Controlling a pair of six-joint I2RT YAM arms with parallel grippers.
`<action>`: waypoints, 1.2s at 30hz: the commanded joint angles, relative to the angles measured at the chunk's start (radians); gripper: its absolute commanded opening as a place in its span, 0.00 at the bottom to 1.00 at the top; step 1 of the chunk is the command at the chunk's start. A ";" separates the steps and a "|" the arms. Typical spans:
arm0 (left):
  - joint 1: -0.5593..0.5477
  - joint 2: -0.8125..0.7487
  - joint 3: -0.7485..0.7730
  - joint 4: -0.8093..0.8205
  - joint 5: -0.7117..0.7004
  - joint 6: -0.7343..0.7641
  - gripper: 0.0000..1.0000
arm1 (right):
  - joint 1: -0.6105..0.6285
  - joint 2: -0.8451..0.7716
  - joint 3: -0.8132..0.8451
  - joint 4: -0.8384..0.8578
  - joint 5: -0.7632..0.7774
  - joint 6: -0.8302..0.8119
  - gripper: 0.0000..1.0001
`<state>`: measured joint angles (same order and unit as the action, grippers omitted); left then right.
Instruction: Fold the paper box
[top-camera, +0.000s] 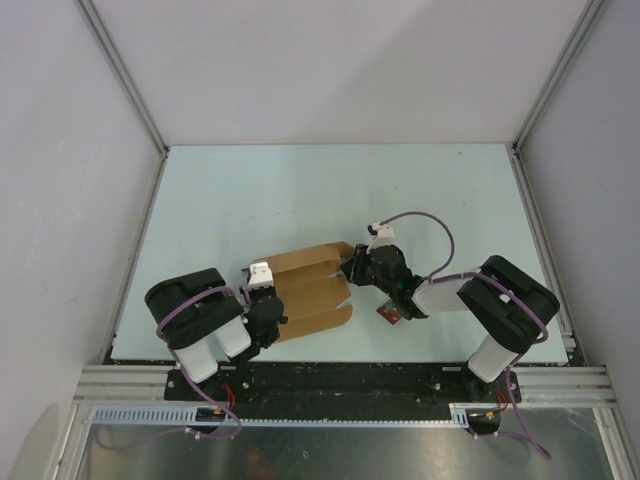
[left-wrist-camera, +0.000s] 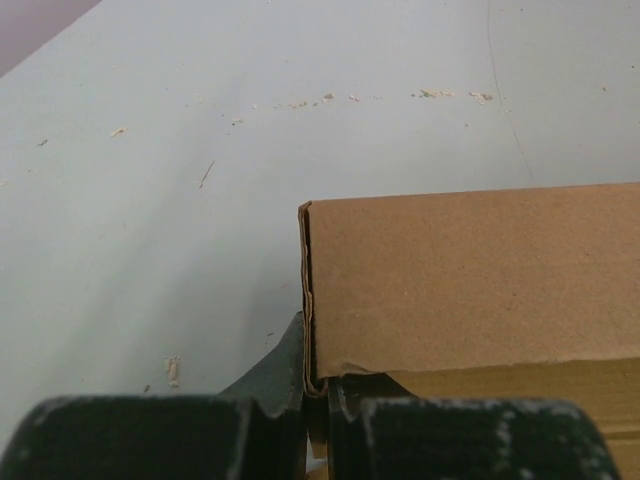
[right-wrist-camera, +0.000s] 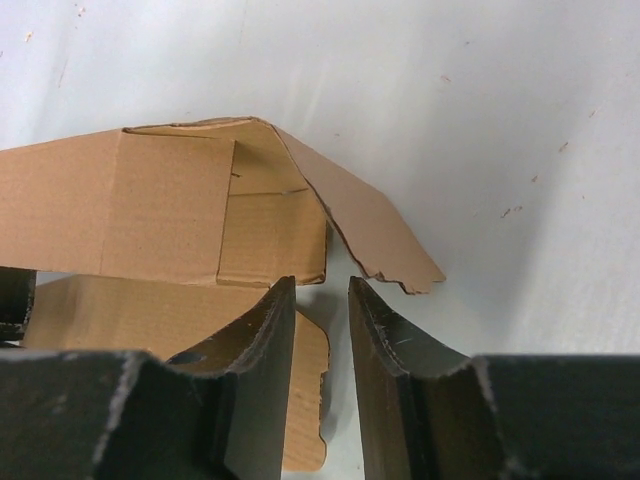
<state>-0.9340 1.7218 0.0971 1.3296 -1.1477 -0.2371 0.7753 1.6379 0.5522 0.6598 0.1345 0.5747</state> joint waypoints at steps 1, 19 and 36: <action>-0.008 0.004 -0.014 0.344 -0.010 -0.010 0.00 | -0.014 0.040 0.031 0.099 -0.016 0.020 0.33; -0.008 -0.002 -0.017 0.344 -0.015 -0.004 0.00 | -0.010 0.125 0.113 0.028 0.052 -0.022 0.11; -0.008 0.005 -0.016 0.345 -0.018 -0.005 0.00 | 0.022 0.180 0.189 -0.111 0.103 -0.067 0.07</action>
<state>-0.9340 1.7218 0.0933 1.3308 -1.1477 -0.2371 0.7975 1.8030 0.7113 0.5644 0.2203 0.5194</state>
